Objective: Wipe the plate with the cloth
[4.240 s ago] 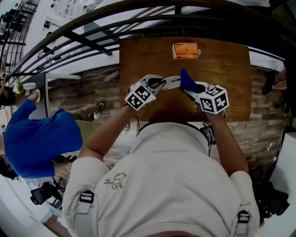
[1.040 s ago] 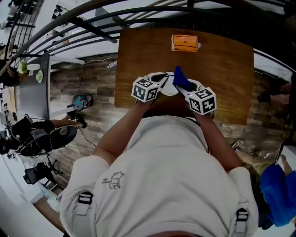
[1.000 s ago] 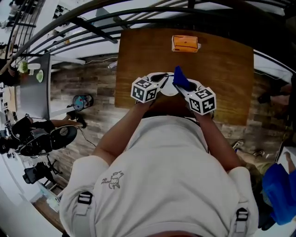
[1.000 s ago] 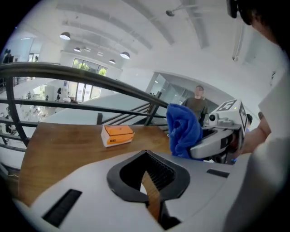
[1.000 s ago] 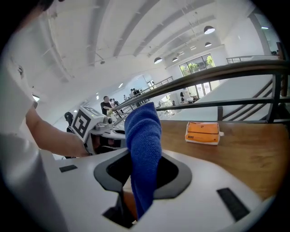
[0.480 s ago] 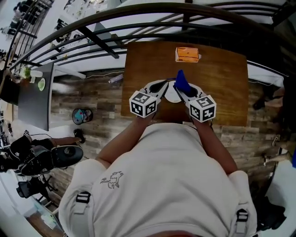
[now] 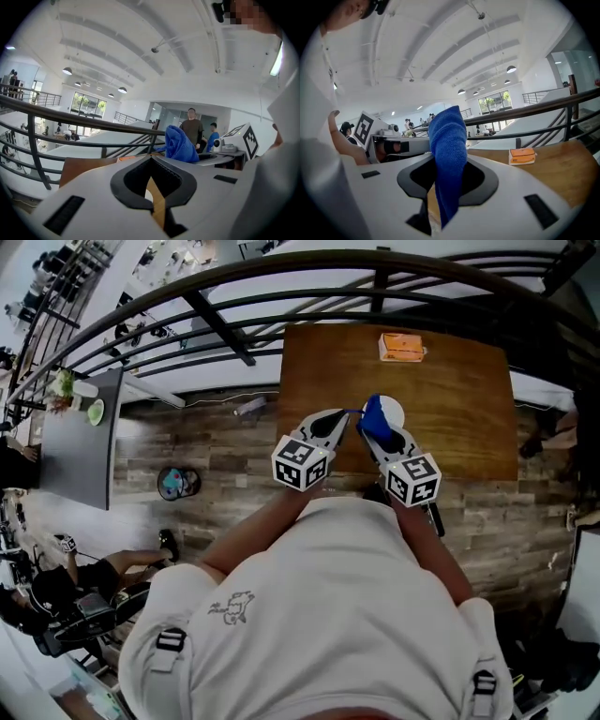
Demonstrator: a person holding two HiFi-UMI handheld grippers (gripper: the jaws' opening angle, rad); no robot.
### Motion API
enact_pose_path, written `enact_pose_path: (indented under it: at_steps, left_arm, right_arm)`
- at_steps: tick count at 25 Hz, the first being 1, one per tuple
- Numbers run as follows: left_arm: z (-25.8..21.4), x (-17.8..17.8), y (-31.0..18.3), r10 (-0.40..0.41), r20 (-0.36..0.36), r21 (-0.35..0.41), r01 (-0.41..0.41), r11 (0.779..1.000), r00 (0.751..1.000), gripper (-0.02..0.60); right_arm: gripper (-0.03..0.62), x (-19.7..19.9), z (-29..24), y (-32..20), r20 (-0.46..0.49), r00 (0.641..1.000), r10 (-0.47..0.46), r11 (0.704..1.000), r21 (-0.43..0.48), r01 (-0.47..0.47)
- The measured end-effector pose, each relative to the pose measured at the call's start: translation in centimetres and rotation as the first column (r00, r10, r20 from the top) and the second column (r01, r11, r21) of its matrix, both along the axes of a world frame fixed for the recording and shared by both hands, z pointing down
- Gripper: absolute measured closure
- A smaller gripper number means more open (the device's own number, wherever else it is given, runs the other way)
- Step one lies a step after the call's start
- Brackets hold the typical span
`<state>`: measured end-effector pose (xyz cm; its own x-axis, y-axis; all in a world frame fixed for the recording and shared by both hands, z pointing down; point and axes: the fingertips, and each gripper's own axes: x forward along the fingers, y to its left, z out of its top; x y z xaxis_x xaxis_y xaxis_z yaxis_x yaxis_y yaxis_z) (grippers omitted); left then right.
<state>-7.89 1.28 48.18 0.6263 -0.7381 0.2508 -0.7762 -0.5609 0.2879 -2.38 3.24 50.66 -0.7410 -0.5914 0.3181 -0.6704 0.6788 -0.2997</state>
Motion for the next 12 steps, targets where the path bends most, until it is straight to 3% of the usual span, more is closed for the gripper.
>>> enact_pose_path:
  at_steps: [12]
  left_arm:
    - [-1.9,-1.0,6.1,0.033,-0.042,0.054,-0.031,0.998,0.999,0.575]
  right_arm:
    - [0.473,-1.2,-2.1,5.6,0.019,0.999,0.026,0.996,0.08,-0.027]
